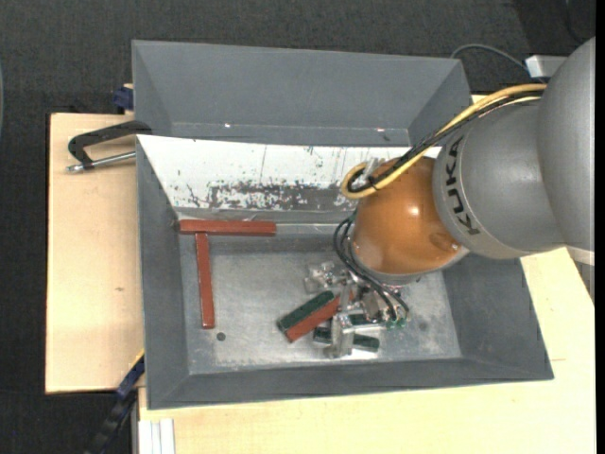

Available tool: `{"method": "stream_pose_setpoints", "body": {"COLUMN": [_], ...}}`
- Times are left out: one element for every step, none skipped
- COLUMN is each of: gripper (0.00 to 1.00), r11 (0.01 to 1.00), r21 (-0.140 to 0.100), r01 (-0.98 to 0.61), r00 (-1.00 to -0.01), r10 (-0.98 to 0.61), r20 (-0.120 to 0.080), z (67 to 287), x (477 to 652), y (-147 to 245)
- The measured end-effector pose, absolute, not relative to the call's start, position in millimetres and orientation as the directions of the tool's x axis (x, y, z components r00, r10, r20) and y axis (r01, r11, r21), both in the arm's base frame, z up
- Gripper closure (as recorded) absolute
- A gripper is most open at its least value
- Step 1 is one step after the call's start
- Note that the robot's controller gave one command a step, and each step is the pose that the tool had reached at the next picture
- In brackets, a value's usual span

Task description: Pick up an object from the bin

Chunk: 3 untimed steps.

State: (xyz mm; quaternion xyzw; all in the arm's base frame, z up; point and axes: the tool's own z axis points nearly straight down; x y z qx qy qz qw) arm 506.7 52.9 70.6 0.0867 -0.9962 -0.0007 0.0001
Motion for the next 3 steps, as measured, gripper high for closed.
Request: {"method": "stream_pose_setpoints", "body": {"gripper": [0.00,1.00,1.00], "r11": [0.977,0.985,0.985], "r21": [0.001,0.001,0.001], "r01": [-0.213,-0.172,-0.172], "r00": [-0.977,-0.985,-0.985], "r10": [-0.213,-0.172,-0.172], "r20": [-0.004,-0.001,-0.001], "z": [70.4,71.3,71.3], "x": [509.6,507.4,507.4], "y": [66.9,53.9,53.9]}}
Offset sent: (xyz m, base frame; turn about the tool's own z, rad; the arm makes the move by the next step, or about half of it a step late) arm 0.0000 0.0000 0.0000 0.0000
